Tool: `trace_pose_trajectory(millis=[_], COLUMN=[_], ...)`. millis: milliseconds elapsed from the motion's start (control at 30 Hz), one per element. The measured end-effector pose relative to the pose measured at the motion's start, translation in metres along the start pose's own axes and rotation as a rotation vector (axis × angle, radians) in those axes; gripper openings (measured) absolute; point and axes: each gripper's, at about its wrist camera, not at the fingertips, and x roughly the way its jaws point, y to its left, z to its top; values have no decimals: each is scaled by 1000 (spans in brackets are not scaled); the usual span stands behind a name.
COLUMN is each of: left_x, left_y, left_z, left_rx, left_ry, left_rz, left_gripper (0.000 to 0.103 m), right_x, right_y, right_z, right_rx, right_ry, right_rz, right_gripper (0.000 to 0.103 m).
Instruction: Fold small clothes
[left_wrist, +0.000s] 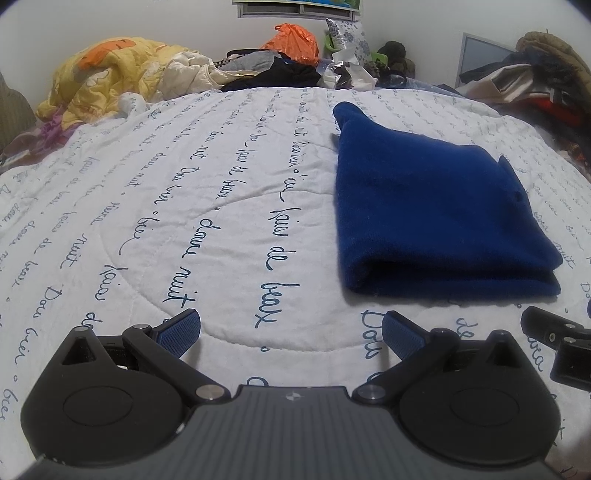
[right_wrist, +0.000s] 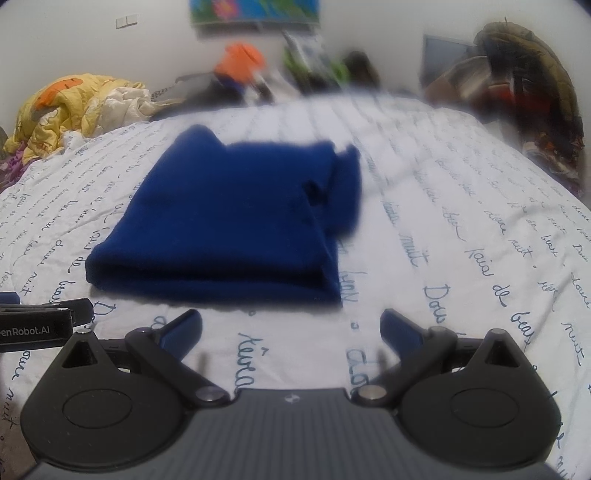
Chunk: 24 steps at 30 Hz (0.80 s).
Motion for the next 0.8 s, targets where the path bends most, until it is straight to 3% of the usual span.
trace_pose_trajectory(millis=[800], left_x=[-4], left_y=[-3], left_z=[2], left_rx=[24], left_ry=[-15], left_rz=[16], left_gripper=[103], right_x=[1], right_y=[-3], right_z=[1], right_rx=[9], right_ry=[-3], right_rz=[3], right_gripper=[103])
